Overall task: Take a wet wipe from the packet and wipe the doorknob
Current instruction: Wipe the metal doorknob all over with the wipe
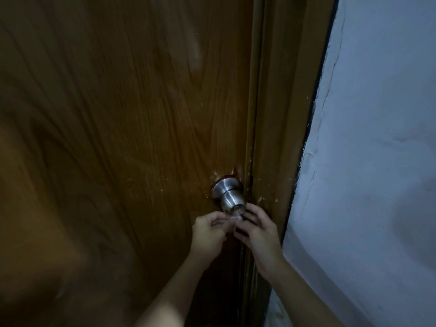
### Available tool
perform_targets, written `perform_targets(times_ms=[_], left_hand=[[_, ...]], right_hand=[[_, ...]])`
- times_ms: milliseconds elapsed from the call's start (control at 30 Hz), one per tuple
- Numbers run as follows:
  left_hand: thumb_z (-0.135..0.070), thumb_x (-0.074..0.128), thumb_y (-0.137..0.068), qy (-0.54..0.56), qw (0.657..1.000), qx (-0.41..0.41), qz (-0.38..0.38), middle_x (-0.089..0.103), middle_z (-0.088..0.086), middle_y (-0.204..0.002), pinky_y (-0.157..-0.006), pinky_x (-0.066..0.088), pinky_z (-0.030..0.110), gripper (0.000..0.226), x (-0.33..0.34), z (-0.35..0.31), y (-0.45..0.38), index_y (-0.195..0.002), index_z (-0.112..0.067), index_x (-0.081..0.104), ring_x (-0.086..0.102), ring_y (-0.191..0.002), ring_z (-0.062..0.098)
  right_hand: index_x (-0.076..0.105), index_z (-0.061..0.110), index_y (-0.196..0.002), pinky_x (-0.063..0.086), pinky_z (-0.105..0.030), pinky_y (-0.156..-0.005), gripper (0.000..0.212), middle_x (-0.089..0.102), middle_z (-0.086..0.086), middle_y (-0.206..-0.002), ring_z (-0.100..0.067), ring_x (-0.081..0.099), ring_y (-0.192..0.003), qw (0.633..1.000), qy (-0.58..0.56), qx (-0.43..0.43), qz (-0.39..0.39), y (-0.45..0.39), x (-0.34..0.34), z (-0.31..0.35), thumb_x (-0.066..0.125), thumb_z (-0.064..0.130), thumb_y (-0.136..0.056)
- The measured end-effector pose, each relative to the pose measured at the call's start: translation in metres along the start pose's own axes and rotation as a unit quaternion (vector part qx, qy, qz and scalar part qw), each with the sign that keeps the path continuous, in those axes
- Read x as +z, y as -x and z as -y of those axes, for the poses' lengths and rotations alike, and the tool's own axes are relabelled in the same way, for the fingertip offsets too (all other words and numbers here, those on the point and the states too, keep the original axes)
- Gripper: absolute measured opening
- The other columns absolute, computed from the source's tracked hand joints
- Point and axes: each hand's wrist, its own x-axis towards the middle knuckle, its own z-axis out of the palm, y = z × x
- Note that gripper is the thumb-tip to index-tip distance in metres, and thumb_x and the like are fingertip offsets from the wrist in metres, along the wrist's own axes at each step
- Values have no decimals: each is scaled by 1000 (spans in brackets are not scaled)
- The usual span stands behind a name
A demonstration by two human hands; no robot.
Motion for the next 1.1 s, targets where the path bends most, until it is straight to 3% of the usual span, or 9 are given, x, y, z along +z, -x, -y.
perform_targets(times_ms=[100,200,367,500,633,733,867,1000,1100], left_hand=[[-13,62,-83,11,999,-1,51,71,2,-91,-63,50,22,9,-6,1,3,-91,-15,66,66,-81,12],[-13,65,-80,-1,999,17,28,66,2,-101,-66,51,25,24,-11,-3,2,-101,-21,58,67,-83,16],[-30,73,-73,-110,986,108,-57,58,-8,-103,-58,53,15,41,-11,-18,-1,-109,-25,55,64,-71,8],[-12,68,-78,-116,984,128,-44,58,-6,-106,-59,55,17,31,-12,-22,0,-106,-22,59,64,-73,7],[-9,67,-77,-138,981,125,-48,58,-8,-105,-61,56,19,34,-11,-22,-1,-109,-20,60,63,-75,2],[-15,66,-78,-168,974,143,-56,61,-5,-106,-66,58,26,34,-11,-20,-2,-110,-19,60,63,-78,5],[-19,67,-77,-197,968,146,-55,61,-5,-109,-74,58,31,38,-12,-20,-3,-114,-21,57,61,-84,4],[-15,72,-74,-210,967,142,-16,57,-4,-113,-71,57,26,47,-18,-20,-2,-117,-22,54,61,-81,8],[-9,70,-74,-214,966,149,6,57,-2,-115,-66,52,18,49,-23,-23,-3,-119,-20,53,60,-79,8]], right_hand=[[70,21,-95,56,-25,-71,20,74,0,-87,-16,69,-85,985,86,-111,-96,3,-1,-9,66,6,-81],[71,16,-92,51,-12,-62,15,73,-1,-80,-6,68,-75,932,187,-242,-196,5,0,-5,67,8,-81],[69,4,-102,45,-2,-75,22,65,-3,-98,3,59,-88,814,324,-452,-168,-4,12,22,65,-1,-81],[69,7,-103,46,-15,-85,20,65,-10,-109,-14,59,-100,785,453,-422,-37,-24,21,26,62,9,-85],[63,5,-110,40,-6,-77,29,62,-9,-112,-11,56,-97,807,442,-377,-108,-25,20,16,62,20,-85],[66,4,-100,47,-20,-87,26,65,-12,-102,-18,58,-98,747,472,-461,-78,-19,21,11,53,22,-86],[70,2,-94,42,-20,-92,24,67,-13,-98,-15,52,-102,687,495,-532,-19,-12,8,2,51,14,-86],[70,5,-98,49,-28,-86,19,66,-13,-96,-18,54,-98,713,470,-518,-55,-12,-5,-13,61,7,-81],[70,6,-98,45,-22,-88,21,66,-12,-95,-14,52,-98,731,454,-502,-88,-9,2,-17,58,11,-81]])
